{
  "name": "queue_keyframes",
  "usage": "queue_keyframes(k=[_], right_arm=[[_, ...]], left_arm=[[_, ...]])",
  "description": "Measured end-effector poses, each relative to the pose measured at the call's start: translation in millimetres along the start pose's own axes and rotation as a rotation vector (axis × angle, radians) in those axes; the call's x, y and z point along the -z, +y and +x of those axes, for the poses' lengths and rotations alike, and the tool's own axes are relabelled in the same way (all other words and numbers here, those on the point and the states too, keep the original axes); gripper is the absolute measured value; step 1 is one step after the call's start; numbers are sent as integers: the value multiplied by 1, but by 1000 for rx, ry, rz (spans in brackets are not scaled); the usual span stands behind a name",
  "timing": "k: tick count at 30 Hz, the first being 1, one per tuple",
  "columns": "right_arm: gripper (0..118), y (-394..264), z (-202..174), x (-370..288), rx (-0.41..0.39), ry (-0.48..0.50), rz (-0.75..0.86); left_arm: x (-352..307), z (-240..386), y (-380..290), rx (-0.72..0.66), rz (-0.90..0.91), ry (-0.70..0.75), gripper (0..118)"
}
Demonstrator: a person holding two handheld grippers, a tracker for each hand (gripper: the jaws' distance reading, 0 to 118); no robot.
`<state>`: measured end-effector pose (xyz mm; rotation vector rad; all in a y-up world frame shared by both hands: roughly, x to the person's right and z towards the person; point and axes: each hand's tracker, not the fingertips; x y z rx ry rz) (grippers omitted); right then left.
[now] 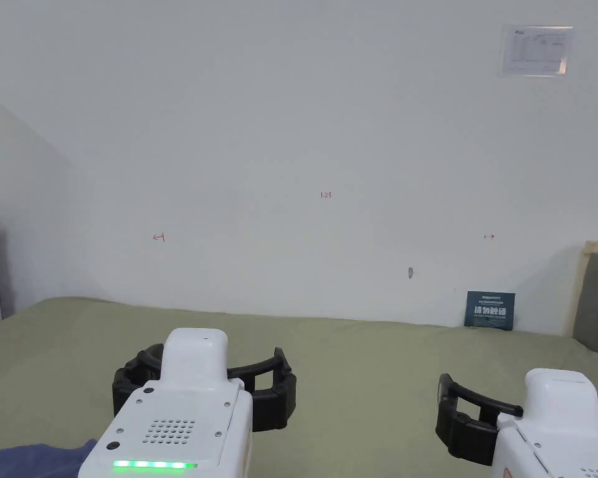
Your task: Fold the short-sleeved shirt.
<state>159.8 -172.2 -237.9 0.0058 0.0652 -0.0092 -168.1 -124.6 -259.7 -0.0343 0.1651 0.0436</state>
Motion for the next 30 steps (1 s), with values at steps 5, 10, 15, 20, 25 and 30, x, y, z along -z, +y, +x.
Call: queue_keyframes(k=[5, 10, 15, 20, 25, 30], right_arm=[[116, 0, 2, 0, 6, -3, -13], [113, 0, 4, -2, 20, -14, -30], [56, -5, 3, -4, -13, -16, -13], [2, -9, 4, -5, -29, -41, -15], [2, -14, 7, -1, -44, -40, -22], [2, -20, 10, 0, -34, -46, -30]], left_arm=[[-43, 38, -44, 23, 15, 5, 118], [-49, 42, -37, 9, -19, -13, 114], [-47, 40, -38, 32, -27, -3, 52], [-43, 33, -40, 20, -62, -3, 0], [-42, 27, -41, 6, -79, -13, 0], [-38, 36, -53, 37, -90, -19, 0]])
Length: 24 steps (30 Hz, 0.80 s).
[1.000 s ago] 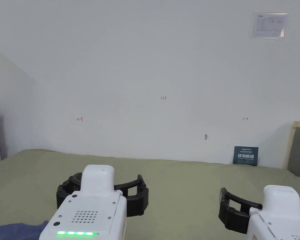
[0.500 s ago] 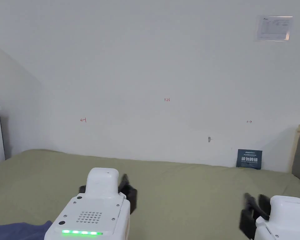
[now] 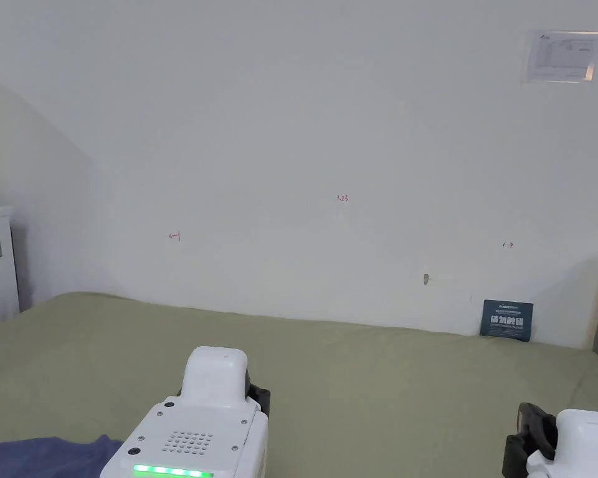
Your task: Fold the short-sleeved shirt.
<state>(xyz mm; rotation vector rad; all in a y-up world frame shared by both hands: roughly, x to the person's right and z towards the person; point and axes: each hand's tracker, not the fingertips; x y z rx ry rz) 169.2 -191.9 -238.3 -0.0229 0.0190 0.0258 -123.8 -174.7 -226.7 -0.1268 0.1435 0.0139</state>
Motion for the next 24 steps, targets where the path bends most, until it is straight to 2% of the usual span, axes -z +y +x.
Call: queue_keyframes(k=[8, 15, 18, 24], right_arm=[[2, -12, -5, 5, -4, 19, -37], [2, -15, -30, 18, 5, 90, -49], [2, -14, -62, 24, -15, 167, -34], [2, -15, -159, 20, -24, 431, -34]], left_arm=[[0, -11, -4, -4, -27, 15, 0], [-8, -52, -8, -25, -36, 142, 0], [-22, -83, -6, -33, -38, 236, 0], [-72, -155, -9, -67, -46, 483, 0]])
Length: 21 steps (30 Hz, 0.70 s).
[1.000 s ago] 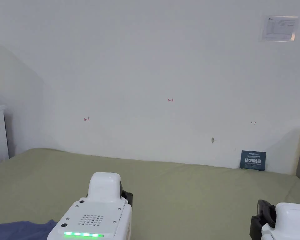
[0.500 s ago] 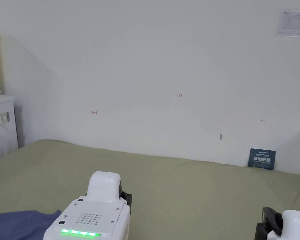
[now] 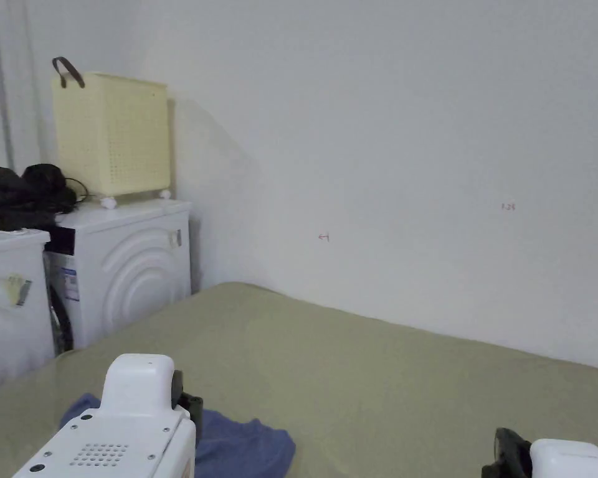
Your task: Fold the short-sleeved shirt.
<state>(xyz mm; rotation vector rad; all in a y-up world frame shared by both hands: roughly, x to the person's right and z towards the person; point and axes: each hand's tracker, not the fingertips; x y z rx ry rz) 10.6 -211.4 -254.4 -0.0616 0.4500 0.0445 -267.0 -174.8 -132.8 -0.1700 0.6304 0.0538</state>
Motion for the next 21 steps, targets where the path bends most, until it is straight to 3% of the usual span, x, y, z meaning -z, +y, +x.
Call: queue_keyframes(k=[7, 14, 21], right_arm=[[2, 3, -85, 16, 30, 241, 1], [2, -4, -102, 31, 21, 280, -30], [2, -23, -100, 55, 3, 265, -78]], left_arm=[[-20, -88, -12, -17, -34, 219, 0], [-15, -119, -28, -14, -49, 273, 0], [41, -118, -45, 21, -152, 189, 0]])
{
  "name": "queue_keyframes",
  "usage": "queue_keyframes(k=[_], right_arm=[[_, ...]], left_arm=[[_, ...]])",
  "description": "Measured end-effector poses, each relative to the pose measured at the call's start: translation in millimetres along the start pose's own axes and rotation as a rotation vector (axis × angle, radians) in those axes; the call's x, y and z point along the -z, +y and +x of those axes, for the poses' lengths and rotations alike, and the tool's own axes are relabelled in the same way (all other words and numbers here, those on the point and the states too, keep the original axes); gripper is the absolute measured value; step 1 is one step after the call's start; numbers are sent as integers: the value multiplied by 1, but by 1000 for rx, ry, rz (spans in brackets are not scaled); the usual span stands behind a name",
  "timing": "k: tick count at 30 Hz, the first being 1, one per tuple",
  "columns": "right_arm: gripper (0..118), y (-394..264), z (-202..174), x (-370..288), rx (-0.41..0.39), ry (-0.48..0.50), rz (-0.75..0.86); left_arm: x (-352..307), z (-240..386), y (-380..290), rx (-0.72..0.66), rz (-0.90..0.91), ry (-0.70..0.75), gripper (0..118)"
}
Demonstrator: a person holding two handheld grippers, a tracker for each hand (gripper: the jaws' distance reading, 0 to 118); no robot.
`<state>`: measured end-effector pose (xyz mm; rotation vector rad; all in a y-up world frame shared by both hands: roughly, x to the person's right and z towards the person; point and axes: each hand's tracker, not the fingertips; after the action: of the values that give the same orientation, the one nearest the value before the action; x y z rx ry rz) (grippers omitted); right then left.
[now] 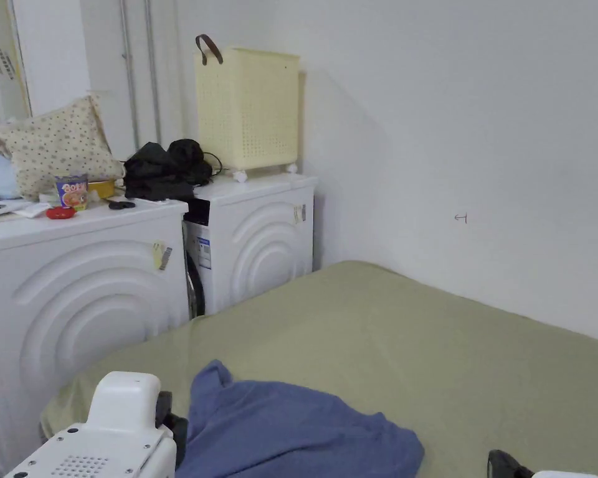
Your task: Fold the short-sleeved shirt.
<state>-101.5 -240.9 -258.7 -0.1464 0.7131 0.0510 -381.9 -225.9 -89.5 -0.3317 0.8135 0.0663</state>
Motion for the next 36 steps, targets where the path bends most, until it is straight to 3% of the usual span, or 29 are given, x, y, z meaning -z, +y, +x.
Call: queue_keyframes(k=[6, 13, 17, 18, 20, 21, 22, 25, 32, 33, 34, 35, 36], right_arm=[[2, -22, 5, 21, -23, 2, -57], [2, -62, 16, 45, 9, -26, -182], [2, -80, 24, 54, 17, -47, -233], [2, -83, 26, 56, 20, -51, -244], [2, -88, 27, 57, 18, -55, -258], [2, -90, 28, 58, 20, -54, -264], [2, -91, 28, 60, 23, -51, -269], [2, -93, 26, 60, 28, -45, -275], [2, -91, 29, 44, 21, -35, -281], [2, -90, 31, 39, 26, -42, -284], [2, -89, 35, 34, 32, -47, -281], [2, -88, 38, 28, 37, -56, -280], [2, -87, 41, 21, 42, -64, -278]], left_arm=[[99, 34, -12, 37, -172, -122, 0], [233, 82, -59, 52, -496, -313, 0], [278, 97, -85, 72, -591, -294, 3], [286, 99, -88, 82, -595, -307, 14], [294, 100, -93, 85, -622, -327, 85], [298, 101, -96, 80, -667, -356, 114], [302, 102, -100, 75, -703, -377, 118], [312, 112, -108, 147, -720, -331, 118], [316, 118, -118, 164, -751, -308, 115], [312, 117, -115, 168, -744, -312, 108], [307, 117, -110, 174, -729, -326, 89], [301, 117, -105, 183, -713, -318, 67], [297, 119, -99, 227, -682, -280, 30]])
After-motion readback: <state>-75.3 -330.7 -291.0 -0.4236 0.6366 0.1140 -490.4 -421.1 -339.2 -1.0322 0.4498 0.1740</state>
